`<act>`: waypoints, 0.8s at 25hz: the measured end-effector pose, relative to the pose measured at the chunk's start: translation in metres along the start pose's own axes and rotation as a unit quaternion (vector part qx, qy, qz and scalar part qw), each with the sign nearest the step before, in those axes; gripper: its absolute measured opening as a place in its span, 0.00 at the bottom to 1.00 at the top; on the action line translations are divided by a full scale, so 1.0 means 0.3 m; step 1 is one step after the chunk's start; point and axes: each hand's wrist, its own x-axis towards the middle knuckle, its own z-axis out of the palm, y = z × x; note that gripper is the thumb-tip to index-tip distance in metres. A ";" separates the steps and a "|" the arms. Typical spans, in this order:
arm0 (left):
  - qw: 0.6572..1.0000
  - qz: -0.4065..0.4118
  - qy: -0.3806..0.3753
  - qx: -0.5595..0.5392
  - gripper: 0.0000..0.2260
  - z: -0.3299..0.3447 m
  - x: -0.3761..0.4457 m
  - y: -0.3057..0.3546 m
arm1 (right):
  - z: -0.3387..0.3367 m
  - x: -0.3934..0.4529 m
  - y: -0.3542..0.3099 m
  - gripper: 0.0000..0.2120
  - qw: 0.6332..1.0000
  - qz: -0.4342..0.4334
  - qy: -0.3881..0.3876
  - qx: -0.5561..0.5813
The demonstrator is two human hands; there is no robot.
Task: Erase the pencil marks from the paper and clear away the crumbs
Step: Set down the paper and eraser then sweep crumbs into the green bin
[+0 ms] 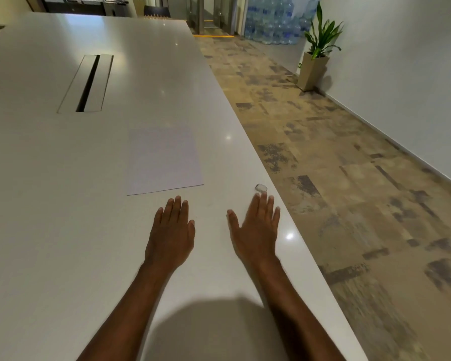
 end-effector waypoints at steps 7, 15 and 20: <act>1.000 -0.003 -0.004 -0.003 0.28 -0.008 -0.001 0.000 | -0.036 -0.141 0.051 0.48 0.998 0.030 -0.052 -0.028; 1.000 -0.005 0.005 -0.012 0.28 -0.001 0.000 0.005 | -0.023 -0.062 0.169 0.46 0.998 -0.017 -0.036 0.045; 1.000 -0.002 0.003 -0.015 0.29 0.012 -0.009 0.010 | -0.044 -0.307 0.258 0.30 0.971 -0.083 -0.020 0.221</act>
